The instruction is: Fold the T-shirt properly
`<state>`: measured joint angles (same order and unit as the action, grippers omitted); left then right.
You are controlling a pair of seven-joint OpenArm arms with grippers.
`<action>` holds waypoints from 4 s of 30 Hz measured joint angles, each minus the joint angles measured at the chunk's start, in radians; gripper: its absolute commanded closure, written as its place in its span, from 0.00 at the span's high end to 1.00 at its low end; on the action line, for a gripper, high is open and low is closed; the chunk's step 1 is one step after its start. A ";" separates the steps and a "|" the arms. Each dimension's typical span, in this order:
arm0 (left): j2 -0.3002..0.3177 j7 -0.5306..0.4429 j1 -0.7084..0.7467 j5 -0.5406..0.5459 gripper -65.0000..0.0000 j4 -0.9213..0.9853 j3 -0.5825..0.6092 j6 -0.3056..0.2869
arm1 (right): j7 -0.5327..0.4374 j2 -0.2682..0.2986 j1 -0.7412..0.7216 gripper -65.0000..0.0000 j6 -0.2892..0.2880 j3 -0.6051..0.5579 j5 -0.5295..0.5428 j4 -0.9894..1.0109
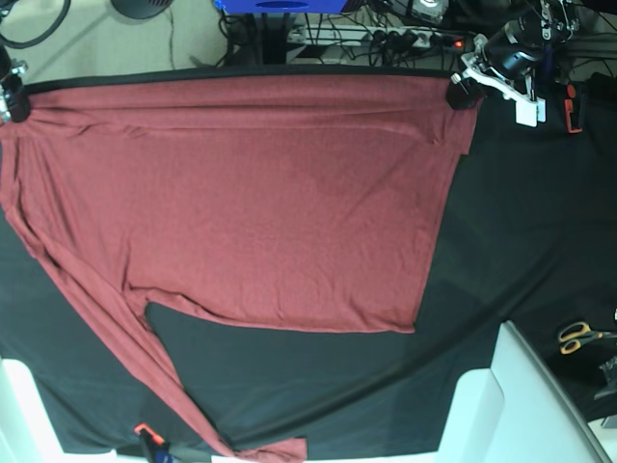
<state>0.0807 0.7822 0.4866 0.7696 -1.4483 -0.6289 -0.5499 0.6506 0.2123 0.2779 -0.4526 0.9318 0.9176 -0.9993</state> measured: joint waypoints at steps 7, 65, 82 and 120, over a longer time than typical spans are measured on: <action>0.003 -0.001 -0.010 -0.006 0.00 0.000 0.000 0.003 | -0.003 0.000 0.001 0.49 -0.001 0.000 0.008 0.000; 0.058 -0.003 -0.016 -0.006 0.00 -0.003 -0.155 0.003 | 0.000 -0.075 0.099 0.01 0.003 -0.177 -0.144 -0.270; 0.059 -0.003 -0.016 -0.006 0.00 -0.002 -0.155 0.003 | -0.003 -0.070 -0.048 0.01 -0.001 -0.177 -0.297 -0.180; 0.073 -0.003 -0.093 -0.205 0.00 -0.065 -0.018 0.002 | -0.454 0.222 -0.660 0.72 -0.001 -0.635 -0.709 0.573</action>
<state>0.1539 0.7795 0.3931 0.5644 -1.5135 -0.6472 -0.5480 0.1967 0.4339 -0.3820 -0.4538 0.2970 0.2085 -0.4263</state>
